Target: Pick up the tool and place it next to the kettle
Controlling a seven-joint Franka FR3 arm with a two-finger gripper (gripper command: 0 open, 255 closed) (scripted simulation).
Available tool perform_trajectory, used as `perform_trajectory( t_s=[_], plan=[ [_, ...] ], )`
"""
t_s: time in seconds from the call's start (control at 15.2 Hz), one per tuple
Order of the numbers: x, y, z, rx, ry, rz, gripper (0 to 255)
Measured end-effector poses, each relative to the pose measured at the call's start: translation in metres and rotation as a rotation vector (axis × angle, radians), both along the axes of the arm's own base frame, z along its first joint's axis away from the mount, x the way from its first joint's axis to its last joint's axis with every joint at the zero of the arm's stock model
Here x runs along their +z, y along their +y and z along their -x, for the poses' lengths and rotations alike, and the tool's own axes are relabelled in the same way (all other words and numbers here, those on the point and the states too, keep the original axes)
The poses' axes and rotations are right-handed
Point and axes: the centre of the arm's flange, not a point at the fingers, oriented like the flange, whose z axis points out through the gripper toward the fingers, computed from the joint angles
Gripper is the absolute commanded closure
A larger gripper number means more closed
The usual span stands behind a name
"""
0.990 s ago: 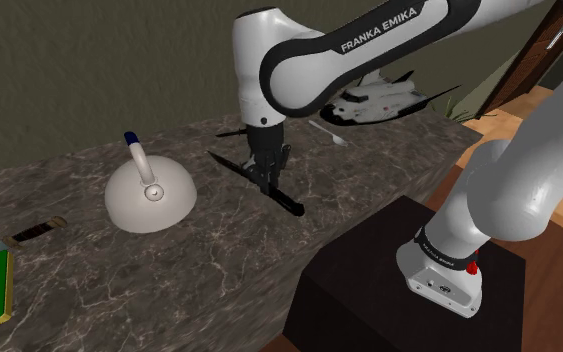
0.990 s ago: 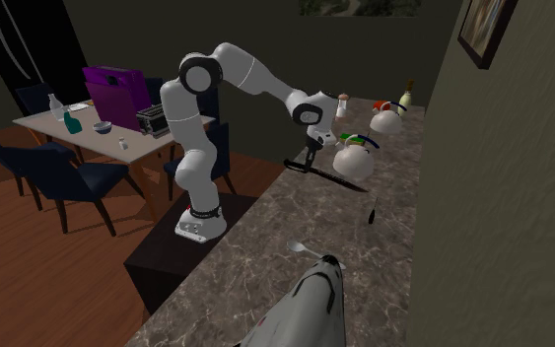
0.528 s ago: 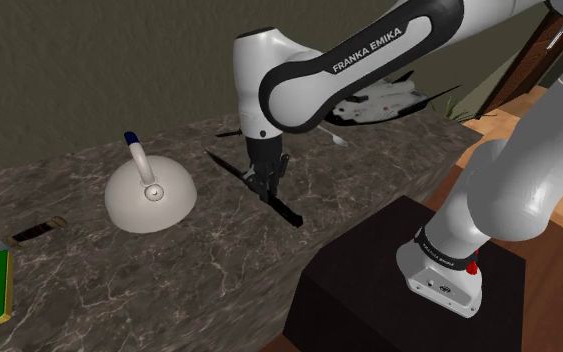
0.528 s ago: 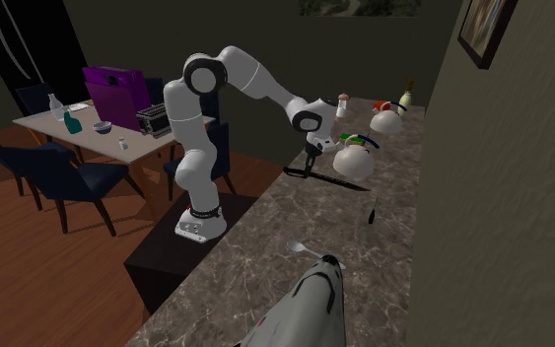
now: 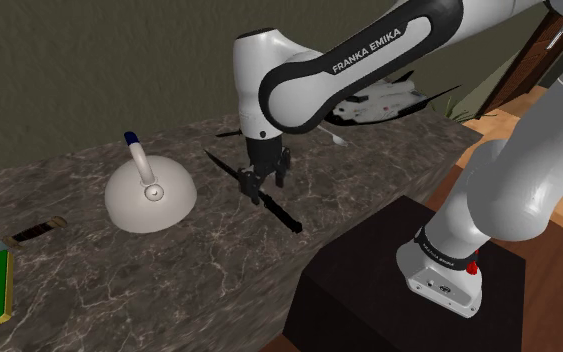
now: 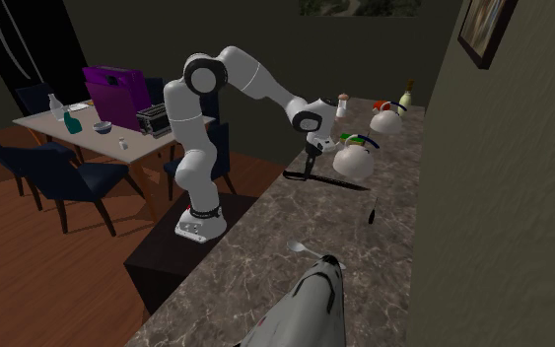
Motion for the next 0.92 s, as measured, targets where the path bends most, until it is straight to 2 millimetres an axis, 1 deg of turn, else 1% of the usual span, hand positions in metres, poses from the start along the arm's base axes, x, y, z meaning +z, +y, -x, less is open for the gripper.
perform_trajectory(
  t_s=[0.2, 0.26, 0.46, 0.53, 0.66, 0.92],
  plan=[
    [0.0, 0.0, 0.0, 0.0, 0.0, 0.0, 0],
    [0.006, 0.0, -0.001, 0.0, 0.0, 0.0, 0],
    [0.037, 0.0, -0.008, 0.0, -0.001, -0.001, 0],
    [0.043, -0.001, -0.008, 0.0, -0.001, 0.0, 0],
    [0.048, -0.002, -0.009, 0.0, -0.001, 0.0, 0],
    [0.049, -0.001, -0.009, 0.0, 0.0, 0.0, 0]
  ],
)
